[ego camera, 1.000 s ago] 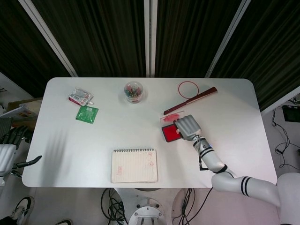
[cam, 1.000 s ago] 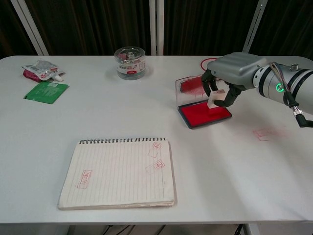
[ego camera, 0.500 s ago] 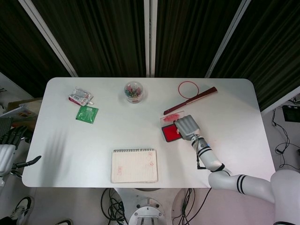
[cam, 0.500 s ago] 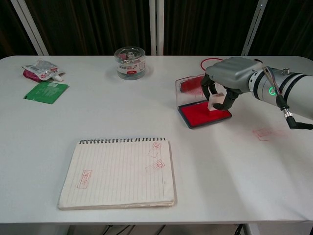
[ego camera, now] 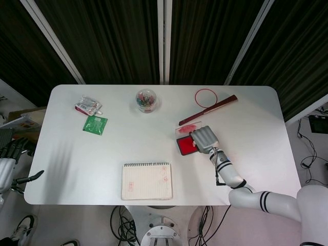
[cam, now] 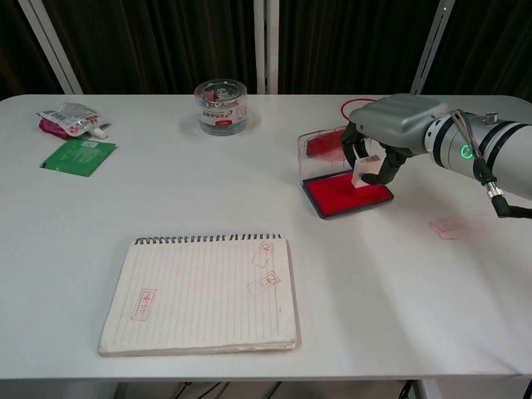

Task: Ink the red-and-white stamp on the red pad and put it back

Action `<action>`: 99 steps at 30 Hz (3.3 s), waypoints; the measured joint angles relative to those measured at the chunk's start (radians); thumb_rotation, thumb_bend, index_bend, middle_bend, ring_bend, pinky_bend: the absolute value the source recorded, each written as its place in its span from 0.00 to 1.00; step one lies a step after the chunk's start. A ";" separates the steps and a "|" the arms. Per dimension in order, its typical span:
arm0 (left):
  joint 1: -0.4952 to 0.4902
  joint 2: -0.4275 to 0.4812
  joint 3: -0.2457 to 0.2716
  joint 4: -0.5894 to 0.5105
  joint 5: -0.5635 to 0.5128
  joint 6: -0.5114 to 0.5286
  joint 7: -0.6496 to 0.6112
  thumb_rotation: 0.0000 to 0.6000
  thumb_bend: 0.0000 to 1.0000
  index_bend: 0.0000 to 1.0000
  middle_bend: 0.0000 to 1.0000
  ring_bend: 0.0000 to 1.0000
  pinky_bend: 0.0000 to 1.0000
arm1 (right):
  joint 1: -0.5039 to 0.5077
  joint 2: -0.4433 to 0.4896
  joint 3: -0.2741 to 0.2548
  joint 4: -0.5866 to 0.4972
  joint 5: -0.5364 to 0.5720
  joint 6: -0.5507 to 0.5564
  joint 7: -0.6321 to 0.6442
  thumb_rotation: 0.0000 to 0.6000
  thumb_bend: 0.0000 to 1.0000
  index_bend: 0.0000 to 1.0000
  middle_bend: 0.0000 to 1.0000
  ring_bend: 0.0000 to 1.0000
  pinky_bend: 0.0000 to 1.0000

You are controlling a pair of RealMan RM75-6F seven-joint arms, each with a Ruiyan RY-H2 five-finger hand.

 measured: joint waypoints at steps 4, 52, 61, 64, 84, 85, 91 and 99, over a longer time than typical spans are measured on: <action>0.000 -0.001 0.001 -0.003 0.002 -0.001 0.003 0.44 0.09 0.02 0.08 0.08 0.19 | -0.018 0.055 -0.002 -0.089 -0.040 0.041 0.020 1.00 0.35 0.58 0.51 0.97 1.00; -0.005 -0.001 0.003 -0.035 0.020 0.015 0.042 0.45 0.09 0.02 0.08 0.08 0.19 | -0.289 0.128 -0.150 0.015 -0.337 0.155 0.308 1.00 0.35 0.53 0.45 0.97 1.00; -0.006 -0.001 0.004 -0.036 0.018 0.010 0.042 0.46 0.09 0.02 0.08 0.08 0.19 | -0.291 0.128 -0.141 0.013 -0.340 0.141 0.301 1.00 0.35 0.50 0.40 0.97 1.00; -0.006 0.001 0.004 -0.038 0.017 0.008 0.042 0.46 0.09 0.02 0.08 0.08 0.19 | -0.292 0.128 -0.139 0.013 -0.341 0.136 0.299 1.00 0.35 0.49 0.39 0.97 1.00; -0.005 -0.001 0.004 -0.030 0.018 0.010 0.033 0.46 0.09 0.02 0.08 0.08 0.19 | -0.294 0.146 -0.133 -0.011 -0.344 0.113 0.279 1.00 0.34 0.35 0.35 0.97 1.00; -0.006 -0.001 0.004 -0.030 0.018 0.010 0.033 0.46 0.09 0.02 0.08 0.08 0.19 | -0.294 0.149 -0.134 -0.014 -0.344 0.111 0.278 1.00 0.34 0.32 0.34 0.97 1.00; -0.005 0.000 0.003 -0.031 0.019 0.012 0.035 0.46 0.09 0.02 0.08 0.08 0.19 | -0.296 0.166 -0.134 -0.034 -0.347 0.108 0.278 1.00 0.29 0.10 0.25 0.97 1.00; 0.001 0.009 0.002 -0.041 0.015 0.021 0.037 0.46 0.09 0.02 0.08 0.08 0.19 | -0.331 0.242 -0.143 -0.114 -0.405 0.204 0.278 1.00 0.16 0.00 0.18 0.93 1.00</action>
